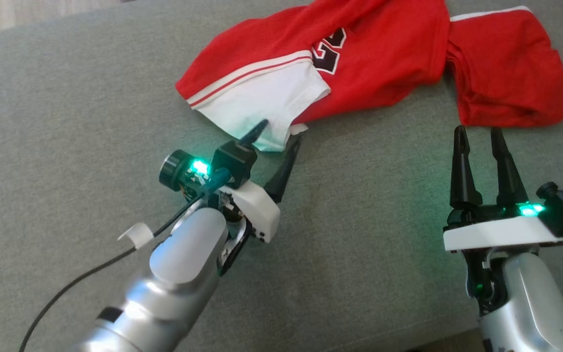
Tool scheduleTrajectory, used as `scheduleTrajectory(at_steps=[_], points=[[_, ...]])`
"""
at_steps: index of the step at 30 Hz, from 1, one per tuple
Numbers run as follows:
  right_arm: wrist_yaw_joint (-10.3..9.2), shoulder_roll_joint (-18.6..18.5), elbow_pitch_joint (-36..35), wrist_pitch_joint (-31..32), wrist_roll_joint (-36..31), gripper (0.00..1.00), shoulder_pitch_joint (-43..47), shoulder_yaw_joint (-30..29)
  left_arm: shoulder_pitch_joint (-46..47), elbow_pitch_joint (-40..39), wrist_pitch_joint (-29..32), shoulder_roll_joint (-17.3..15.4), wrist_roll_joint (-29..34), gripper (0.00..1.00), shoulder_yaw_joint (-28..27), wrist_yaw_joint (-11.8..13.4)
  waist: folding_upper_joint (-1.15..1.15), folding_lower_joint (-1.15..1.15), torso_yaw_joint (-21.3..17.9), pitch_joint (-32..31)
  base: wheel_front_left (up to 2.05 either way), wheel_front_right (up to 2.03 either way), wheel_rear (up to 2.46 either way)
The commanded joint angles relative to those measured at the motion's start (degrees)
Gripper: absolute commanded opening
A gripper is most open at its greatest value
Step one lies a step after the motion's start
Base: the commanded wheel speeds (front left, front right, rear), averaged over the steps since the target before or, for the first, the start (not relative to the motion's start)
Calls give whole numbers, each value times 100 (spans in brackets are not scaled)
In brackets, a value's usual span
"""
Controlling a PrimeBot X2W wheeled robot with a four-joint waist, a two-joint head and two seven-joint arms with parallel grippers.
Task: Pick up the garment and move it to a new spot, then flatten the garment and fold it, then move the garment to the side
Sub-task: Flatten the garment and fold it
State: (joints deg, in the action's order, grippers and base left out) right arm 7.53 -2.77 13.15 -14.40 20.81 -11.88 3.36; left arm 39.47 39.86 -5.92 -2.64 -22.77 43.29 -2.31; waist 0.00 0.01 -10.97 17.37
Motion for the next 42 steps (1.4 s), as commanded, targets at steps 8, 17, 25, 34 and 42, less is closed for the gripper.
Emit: scheduleTrajectory(at_steps=[8,17,25,34,42], points=[[-4,-11,-144,-60,88,100,-224,137,509,261,-137,-24,-170,100,162,400,0,-1,-81,112,0,0,0],[-4,-10,-99,-60,69,100,-239,152,689,593,-498,-24,-455,0,385,501,0,-1,-14,31,0,0,0],[-4,-10,-40,-60,3,100,-148,128,707,430,-837,-202,-562,0,117,639,0,-1,118,-285,0,0,0],[-4,-10,-21,-60,52,100,-77,335,1447,-513,-549,-1139,-498,0,-310,601,0,-1,138,-414,0,0,0],[-4,-10,-131,-60,304,100,-261,642,2858,-274,454,-1899,-295,0,-358,205,0,-1,-306,52,0,0,0]])
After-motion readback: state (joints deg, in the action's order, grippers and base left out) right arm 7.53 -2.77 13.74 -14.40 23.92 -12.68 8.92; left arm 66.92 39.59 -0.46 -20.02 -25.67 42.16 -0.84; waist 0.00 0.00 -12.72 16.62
